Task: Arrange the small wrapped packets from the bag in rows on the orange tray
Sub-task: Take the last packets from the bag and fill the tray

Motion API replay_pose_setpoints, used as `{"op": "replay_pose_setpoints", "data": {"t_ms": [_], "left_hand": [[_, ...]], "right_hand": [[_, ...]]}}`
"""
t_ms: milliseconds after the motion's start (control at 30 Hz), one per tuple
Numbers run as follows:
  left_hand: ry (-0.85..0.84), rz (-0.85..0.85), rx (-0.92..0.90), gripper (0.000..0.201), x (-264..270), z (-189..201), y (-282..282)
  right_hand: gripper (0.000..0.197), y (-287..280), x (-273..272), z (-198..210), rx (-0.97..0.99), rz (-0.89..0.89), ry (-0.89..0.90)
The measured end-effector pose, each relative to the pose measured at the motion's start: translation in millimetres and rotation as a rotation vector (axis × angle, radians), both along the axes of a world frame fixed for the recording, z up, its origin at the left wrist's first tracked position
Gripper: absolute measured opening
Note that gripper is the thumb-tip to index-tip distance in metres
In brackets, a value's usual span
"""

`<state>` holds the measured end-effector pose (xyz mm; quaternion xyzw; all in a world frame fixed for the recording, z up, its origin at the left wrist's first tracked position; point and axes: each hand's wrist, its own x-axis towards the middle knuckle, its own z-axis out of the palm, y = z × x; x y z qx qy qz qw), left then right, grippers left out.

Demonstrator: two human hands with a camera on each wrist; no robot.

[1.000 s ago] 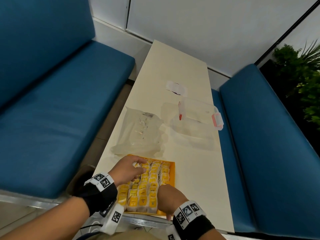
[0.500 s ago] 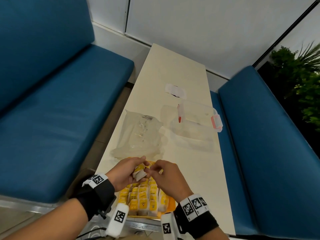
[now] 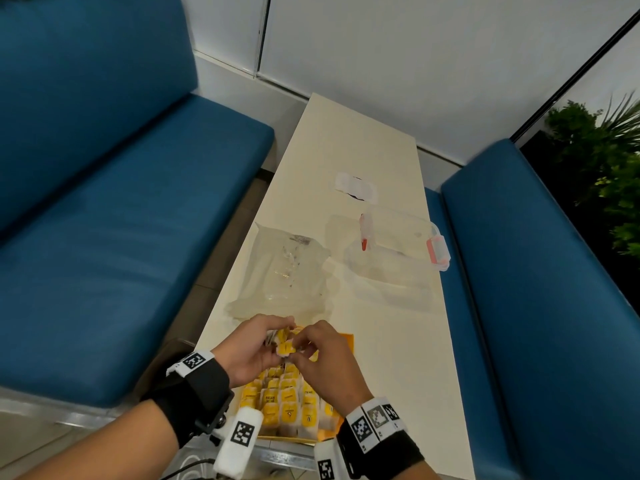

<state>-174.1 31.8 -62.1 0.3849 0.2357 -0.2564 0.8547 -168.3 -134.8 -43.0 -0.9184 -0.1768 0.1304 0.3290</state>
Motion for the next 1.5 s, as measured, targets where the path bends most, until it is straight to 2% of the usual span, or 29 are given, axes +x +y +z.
{"op": "replay_pose_setpoints", "data": {"t_ms": [100,233,333,433,533,600,700,767,867,967,1033,1133,1200,1367,1500], "left_hand": [[-0.005,0.030,0.041,0.011,2.0,-1.4,-1.6],[0.003,0.055,0.108,0.022,5.8,-4.0,-2.8],[0.003,0.044,0.070,0.014,5.9,-0.1,-5.1],[0.024,0.021,0.038,0.012,6.9,2.7,-5.2],[0.079,0.057,0.019,0.023,10.4,-1.3,-3.0],[0.094,0.071,0.002,0.027,12.7,-2.4,-2.3],[0.046,0.049,0.017,0.016,12.5,3.0,-2.7],[-0.029,0.023,0.114,0.017,11.3,5.2,-2.3],[-0.186,-0.017,0.394,0.031,8.2,7.8,1.0],[-0.359,-0.080,0.486,0.043,3.4,10.5,4.7],[-0.474,-0.169,0.556,0.042,1.5,12.1,5.4],[-0.645,-0.243,0.777,0.027,3.2,10.8,1.9],[-0.661,-0.225,0.849,0.017,4.1,10.1,-1.8],[-0.672,-0.232,0.937,0.011,5.9,4.1,-8.6],[-0.695,-0.275,0.933,0.013,2.9,-3.0,-13.4]], "right_hand": [[0.012,-1.7,-1.7,-1.3,0.016,0.025,-0.016],[0.011,-2.9,-1.4,-1.3,0.063,0.020,-0.010],[0.004,-3.4,2.2,-1.8,0.030,0.028,-0.031],[0.027,-3.8,5.5,-1.5,-0.020,0.124,-0.066],[0.041,-5.2,7.5,-0.1,-0.049,0.231,-0.119],[0.033,-5.1,8.5,1.3,-0.060,0.269,-0.156],[0.018,-5.7,11.3,6.2,-0.024,0.250,-0.156],[0.013,-7.9,17.2,11.0,0.036,0.190,-0.123],[0.013,-13.8,28.4,22.0,0.100,0.054,-0.058],[0.017,-19.1,36.1,33.0,0.158,-0.043,0.011],[0.014,-20.6,36.9,39.4,0.212,-0.096,0.087],[0.013,-21.0,35.9,46.9,0.230,-0.123,0.199],[0.011,-21.1,35.1,51.3,0.212,-0.128,0.226],[0.009,-23.3,32.2,55.6,0.123,-0.113,0.240],[0.013,-28.4,27.7,54.5,0.051,-0.087,0.272]]}}
